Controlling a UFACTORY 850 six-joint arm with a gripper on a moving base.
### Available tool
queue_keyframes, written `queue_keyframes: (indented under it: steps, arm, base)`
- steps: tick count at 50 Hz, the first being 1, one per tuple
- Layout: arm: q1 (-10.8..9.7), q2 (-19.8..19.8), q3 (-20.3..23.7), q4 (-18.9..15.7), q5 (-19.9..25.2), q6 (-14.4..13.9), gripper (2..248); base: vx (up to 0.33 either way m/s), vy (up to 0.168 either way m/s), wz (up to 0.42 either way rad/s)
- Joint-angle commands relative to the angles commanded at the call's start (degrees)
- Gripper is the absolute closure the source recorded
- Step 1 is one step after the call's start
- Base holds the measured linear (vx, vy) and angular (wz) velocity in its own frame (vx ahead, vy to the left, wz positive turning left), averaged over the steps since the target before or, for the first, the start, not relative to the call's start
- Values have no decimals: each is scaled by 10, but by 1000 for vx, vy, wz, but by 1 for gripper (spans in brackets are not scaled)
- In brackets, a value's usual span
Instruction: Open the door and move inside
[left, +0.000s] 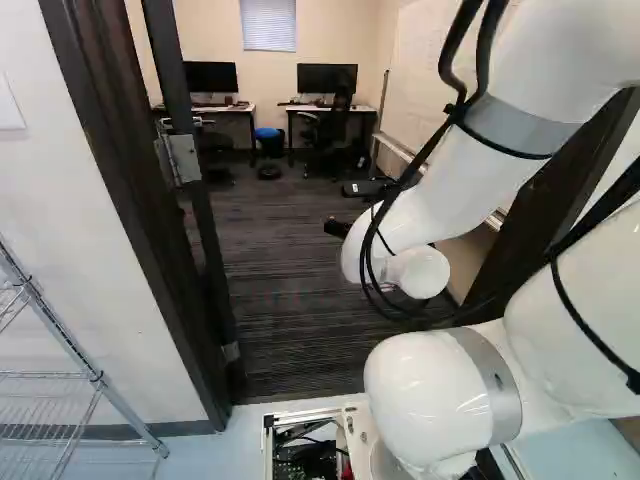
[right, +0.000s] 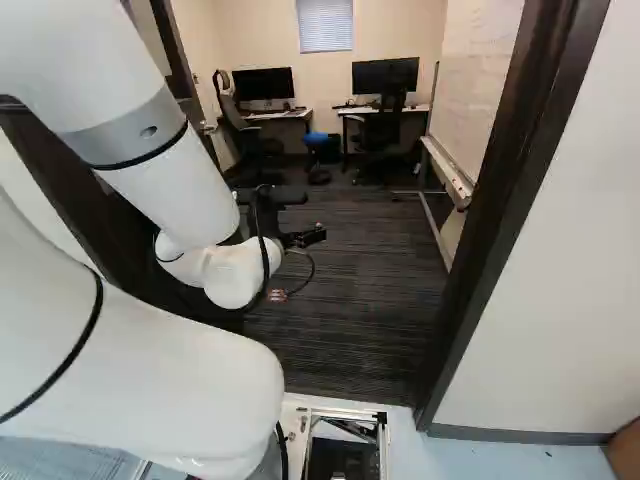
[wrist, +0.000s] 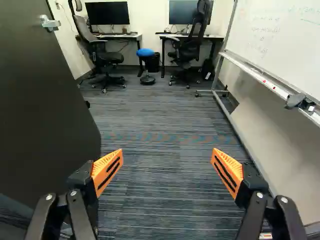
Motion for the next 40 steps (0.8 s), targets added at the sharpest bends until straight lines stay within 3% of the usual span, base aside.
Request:
queue_keyframes:
  steps: [40]
  arm:
    - [0, 0, 0, 0, 0, 0, 3]
  base:
    - [91, 3, -5]
